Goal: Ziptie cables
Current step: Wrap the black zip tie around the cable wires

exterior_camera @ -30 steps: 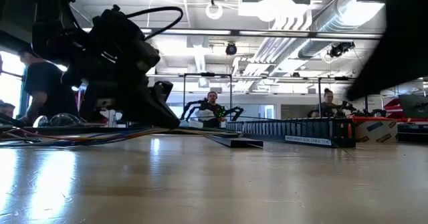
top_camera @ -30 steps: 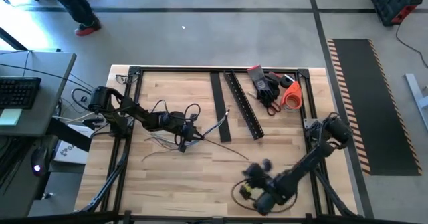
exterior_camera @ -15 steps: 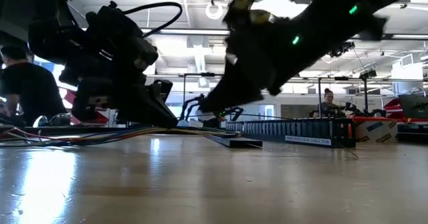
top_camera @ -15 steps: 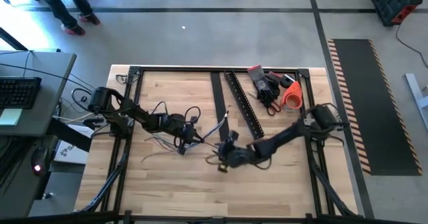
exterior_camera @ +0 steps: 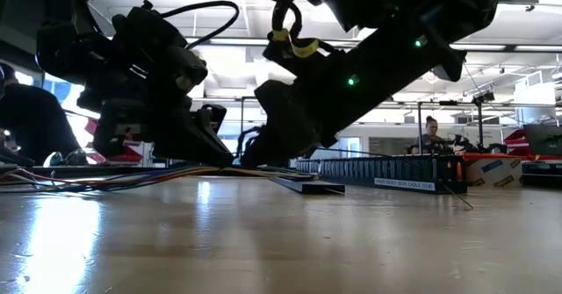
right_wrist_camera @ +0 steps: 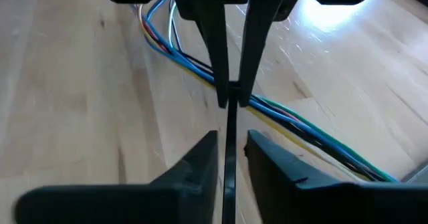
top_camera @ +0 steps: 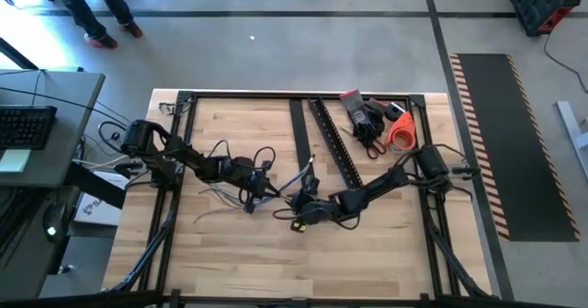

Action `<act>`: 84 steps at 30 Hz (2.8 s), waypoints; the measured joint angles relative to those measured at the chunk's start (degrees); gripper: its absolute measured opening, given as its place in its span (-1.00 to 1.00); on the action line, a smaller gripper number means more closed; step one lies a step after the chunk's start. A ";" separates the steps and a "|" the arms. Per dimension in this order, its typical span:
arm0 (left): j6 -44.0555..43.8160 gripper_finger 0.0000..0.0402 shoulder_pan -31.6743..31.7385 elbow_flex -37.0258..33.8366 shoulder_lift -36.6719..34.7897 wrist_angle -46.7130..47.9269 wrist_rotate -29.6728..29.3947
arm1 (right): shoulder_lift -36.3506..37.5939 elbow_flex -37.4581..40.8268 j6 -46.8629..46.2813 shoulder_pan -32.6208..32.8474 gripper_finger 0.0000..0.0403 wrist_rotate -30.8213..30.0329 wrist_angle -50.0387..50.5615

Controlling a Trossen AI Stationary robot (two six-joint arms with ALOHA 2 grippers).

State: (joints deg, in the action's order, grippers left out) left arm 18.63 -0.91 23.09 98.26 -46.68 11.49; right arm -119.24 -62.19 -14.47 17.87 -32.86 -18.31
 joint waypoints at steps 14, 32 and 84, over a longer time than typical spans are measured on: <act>-0.15 -0.97 0.04 0.09 -0.07 0.21 0.46 | 0.09 -0.10 -13.87 6.49 -1.00 -7.49 6.65; -0.36 -0.97 0.15 -0.02 -0.07 0.20 0.00 | 4.28 0.02 -13.40 2.74 -0.41 -4.01 13.61; -0.09 -0.97 0.11 -0.04 -0.02 0.48 0.20 | 4.28 0.02 -22.95 9.48 -1.00 -11.43 19.32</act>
State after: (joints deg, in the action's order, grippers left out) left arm 18.55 -0.80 23.05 98.24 -46.20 11.69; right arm -114.96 -62.17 -37.42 27.35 -44.29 1.01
